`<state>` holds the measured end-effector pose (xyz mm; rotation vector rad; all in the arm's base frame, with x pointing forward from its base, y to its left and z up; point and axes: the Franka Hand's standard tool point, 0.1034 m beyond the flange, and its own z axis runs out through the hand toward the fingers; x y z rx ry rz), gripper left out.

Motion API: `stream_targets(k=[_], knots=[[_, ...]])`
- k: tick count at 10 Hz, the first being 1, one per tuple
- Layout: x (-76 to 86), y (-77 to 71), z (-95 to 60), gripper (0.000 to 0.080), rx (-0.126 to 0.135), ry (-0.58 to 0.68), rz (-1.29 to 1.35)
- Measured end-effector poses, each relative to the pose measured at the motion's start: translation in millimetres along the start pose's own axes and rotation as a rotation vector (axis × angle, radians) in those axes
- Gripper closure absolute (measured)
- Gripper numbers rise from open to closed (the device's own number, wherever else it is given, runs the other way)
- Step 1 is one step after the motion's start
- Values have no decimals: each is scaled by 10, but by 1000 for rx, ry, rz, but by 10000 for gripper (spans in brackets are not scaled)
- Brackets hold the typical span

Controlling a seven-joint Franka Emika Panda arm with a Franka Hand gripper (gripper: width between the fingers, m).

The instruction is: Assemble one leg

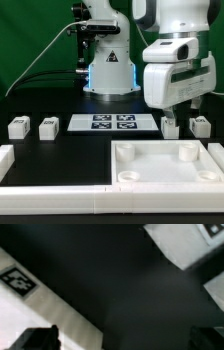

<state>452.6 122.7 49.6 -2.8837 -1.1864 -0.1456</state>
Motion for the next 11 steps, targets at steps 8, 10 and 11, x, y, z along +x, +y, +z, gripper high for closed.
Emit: stream_targets(k=[8, 10, 11], knots=[[29, -154, 22, 151, 9, 12, 184], [38, -380, -11, 151, 19, -2, 332], [61, -453, -23, 151, 26, -16, 378]])
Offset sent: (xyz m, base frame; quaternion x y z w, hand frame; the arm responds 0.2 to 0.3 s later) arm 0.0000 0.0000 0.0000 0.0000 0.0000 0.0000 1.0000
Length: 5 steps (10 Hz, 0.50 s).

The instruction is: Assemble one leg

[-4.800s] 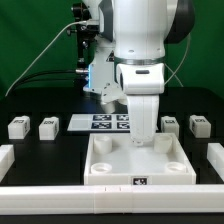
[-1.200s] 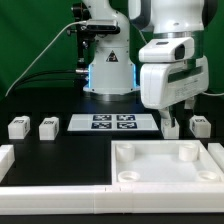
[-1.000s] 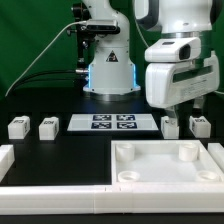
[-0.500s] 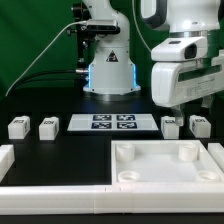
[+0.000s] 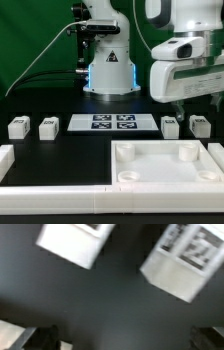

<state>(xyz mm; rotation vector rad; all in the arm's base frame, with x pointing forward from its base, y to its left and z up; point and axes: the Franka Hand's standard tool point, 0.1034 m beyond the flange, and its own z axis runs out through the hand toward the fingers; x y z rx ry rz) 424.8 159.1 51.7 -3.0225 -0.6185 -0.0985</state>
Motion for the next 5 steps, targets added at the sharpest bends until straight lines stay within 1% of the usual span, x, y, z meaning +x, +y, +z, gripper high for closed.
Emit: stream_targets(k=[1, 2, 3, 5], knots=[[-11, -36, -4, 151, 5, -26, 45], [-5, -14, -9, 151, 13, -50, 73], [1, 23, -10, 151, 15, -50, 76], [-32, 3, -6, 151, 20, -105, 74]])
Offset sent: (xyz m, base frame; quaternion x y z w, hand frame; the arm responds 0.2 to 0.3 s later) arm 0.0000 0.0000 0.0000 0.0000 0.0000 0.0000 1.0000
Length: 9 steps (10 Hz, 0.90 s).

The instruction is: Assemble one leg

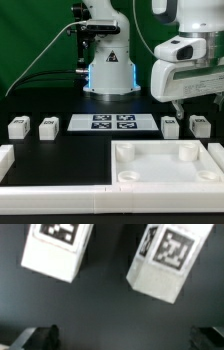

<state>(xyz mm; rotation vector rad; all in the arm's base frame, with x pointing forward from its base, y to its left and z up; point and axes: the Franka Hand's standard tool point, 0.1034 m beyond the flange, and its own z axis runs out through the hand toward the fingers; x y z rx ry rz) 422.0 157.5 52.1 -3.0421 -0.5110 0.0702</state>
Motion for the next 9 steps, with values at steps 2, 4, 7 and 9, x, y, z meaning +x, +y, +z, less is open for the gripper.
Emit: stream_targets(k=[2, 4, 7, 9], knots=[[25, 3, -4, 151, 0, 7, 1], [-138, -106, 22, 151, 1, -273, 107], [-41, -143, 35, 151, -4, -335, 179], [-42, -123, 39, 151, -4, -335, 181]])
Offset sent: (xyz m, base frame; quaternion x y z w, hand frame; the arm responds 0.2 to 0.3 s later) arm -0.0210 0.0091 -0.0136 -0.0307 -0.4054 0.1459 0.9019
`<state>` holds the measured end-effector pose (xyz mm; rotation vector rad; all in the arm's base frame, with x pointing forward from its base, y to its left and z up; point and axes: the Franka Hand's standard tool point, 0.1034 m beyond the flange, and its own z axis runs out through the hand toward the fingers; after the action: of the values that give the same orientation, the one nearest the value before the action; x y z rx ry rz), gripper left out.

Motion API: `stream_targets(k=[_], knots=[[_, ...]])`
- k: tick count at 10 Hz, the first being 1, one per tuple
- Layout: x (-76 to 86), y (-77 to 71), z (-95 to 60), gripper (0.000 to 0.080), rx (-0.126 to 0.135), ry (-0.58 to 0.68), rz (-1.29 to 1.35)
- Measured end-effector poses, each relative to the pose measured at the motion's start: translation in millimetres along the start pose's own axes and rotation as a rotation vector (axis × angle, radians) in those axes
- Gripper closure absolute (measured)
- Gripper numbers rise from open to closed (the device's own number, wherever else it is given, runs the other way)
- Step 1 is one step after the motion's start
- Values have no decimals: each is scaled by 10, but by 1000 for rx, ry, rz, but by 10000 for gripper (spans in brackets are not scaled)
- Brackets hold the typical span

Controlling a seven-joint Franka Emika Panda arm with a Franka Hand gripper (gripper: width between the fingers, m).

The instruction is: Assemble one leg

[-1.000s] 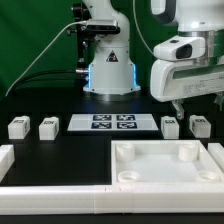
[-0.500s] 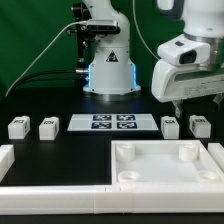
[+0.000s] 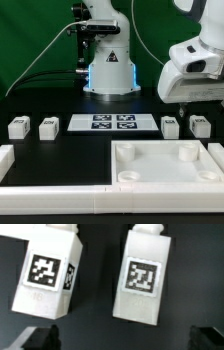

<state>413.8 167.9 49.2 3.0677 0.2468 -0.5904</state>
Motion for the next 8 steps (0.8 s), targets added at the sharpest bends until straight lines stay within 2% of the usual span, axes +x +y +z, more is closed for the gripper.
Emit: stream_targets(k=[3, 8], knots=[[-25, 2, 26, 151, -3, -32, 5], [-26, -67, 247, 151, -9, -79, 49]])
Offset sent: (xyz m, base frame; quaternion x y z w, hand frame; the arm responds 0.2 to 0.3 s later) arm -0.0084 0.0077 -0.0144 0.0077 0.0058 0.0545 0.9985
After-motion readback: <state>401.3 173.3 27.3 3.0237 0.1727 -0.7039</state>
